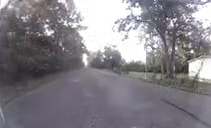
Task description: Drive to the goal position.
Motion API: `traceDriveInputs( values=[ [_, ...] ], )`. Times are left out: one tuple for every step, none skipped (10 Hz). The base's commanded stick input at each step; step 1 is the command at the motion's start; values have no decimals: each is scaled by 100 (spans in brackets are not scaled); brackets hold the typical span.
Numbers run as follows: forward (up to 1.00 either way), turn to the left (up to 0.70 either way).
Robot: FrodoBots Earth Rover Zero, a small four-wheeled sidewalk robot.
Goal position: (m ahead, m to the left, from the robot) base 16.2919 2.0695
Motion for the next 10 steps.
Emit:
traceDriveInputs(
  values=[
    [70, 35],
    [70, 35],
    [70, 35],
    [70, 35],
    [70, 5],
    [70, 0],
    [70, 0],
    [70, 1],
    [70, 2],
    [70, 4]
  ],
)
